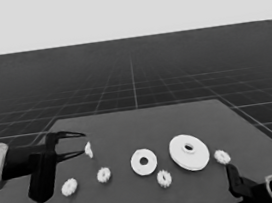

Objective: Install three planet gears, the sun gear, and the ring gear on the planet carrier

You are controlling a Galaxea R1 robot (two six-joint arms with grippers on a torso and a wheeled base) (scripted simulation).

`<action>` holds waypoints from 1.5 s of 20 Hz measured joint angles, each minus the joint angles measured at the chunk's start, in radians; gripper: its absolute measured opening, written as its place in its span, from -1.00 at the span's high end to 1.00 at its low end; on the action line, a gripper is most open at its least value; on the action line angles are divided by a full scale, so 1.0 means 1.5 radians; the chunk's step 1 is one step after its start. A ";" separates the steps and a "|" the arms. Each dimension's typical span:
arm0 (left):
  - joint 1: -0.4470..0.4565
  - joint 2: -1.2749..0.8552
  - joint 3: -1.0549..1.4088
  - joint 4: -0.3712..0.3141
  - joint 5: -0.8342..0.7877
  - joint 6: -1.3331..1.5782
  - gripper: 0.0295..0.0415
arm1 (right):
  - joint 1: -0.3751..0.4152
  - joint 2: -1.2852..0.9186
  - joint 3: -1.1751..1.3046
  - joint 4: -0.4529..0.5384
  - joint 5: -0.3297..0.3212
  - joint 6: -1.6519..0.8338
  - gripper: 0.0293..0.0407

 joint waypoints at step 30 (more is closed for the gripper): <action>0.408 0.239 -0.519 0.033 0.417 -0.873 0.71 | -0.004 0.000 -0.002 0.000 0.000 0.000 -0.61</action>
